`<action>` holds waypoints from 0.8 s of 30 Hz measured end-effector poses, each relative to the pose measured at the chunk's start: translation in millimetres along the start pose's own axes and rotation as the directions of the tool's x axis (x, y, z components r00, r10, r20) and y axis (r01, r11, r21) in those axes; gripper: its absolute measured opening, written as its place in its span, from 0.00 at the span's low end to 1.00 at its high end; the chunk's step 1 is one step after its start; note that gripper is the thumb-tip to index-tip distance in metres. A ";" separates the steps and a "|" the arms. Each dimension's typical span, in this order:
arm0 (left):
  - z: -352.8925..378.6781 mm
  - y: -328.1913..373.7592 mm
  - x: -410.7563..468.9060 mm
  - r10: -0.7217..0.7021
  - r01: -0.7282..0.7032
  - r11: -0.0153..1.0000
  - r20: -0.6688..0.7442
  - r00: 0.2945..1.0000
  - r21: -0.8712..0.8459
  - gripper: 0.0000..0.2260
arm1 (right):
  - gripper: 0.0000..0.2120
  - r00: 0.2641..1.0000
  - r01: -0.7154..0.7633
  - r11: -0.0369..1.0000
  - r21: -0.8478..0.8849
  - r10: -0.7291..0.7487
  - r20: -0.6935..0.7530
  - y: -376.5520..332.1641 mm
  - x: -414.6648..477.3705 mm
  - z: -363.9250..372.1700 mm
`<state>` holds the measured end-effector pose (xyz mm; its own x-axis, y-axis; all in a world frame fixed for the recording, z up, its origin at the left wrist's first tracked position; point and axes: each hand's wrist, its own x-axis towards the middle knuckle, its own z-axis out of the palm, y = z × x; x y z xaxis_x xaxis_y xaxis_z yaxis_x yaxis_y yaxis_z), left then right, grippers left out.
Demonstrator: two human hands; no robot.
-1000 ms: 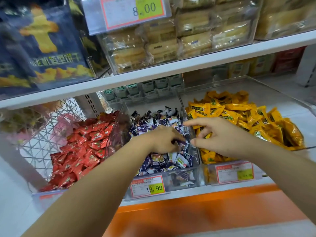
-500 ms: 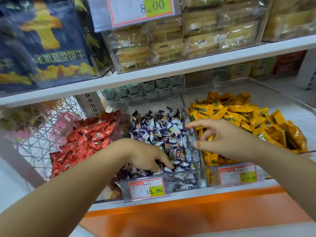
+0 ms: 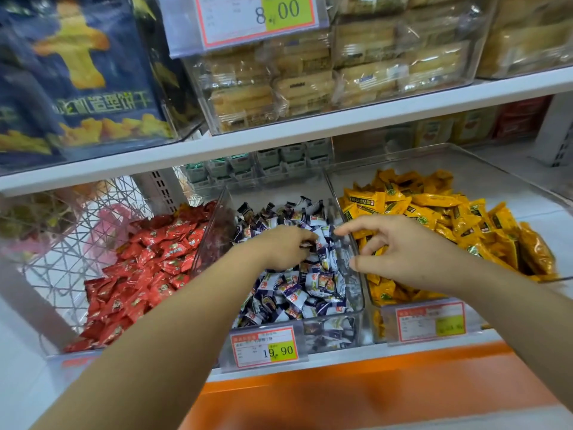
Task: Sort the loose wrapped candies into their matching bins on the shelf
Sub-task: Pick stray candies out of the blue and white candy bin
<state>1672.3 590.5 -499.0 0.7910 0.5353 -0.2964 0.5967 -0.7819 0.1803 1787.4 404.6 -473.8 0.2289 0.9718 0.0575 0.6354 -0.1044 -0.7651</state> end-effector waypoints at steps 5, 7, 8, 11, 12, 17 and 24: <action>6.3 1.9 22.9 -0.039 0.040 0.998 -0.023 0.999 0.054 0.27 | 0.19 1.000 0.013 1.000 0.010 -0.013 -0.009 3.5 2.1 -0.1; 7.2 8.2 19.6 -0.014 0.010 0.991 0.025 1.000 0.135 0.25 | 0.20 1.000 0.012 1.000 0.023 -0.011 -0.013 3.1 1.9 -0.4; 9.5 10.6 16.5 0.001 -0.009 0.986 0.051 0.999 0.166 0.24 | 0.20 1.000 0.008 1.000 0.025 -0.008 -0.012 2.8 1.7 -0.4; 13.2 11.7 3.1 0.050 -0.078 0.974 0.131 0.990 0.214 0.23 | 0.20 1.000 -0.002 1.000 0.018 0.002 -0.003 1.6 0.0 -0.7; 14.7 10.4 -2.4 0.068 -0.102 0.970 0.158 0.985 0.221 0.23 | 0.20 1.000 -0.003 1.000 0.019 0.003 0.001 1.0 -0.4 -0.7; 15.1 6.3 -38.5 0.120 -0.171 0.972 0.284 0.951 0.160 0.22 | 0.19 1.000 -0.011 1.000 0.003 0.011 0.004 -1.2 -1.8 -1.1; -23.9 17.2 -52.1 0.155 -0.140 0.982 0.114 0.981 -0.130 0.19 | 0.19 1.000 -0.018 1.000 0.009 0.018 -0.010 -4.7 -1.8 -0.9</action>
<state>1644.5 556.8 -458.0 0.8533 0.3677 -0.3696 0.4926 -0.8008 0.3407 1784.6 403.1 -469.8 0.2476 0.9676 0.0503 0.6249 -0.1198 -0.7714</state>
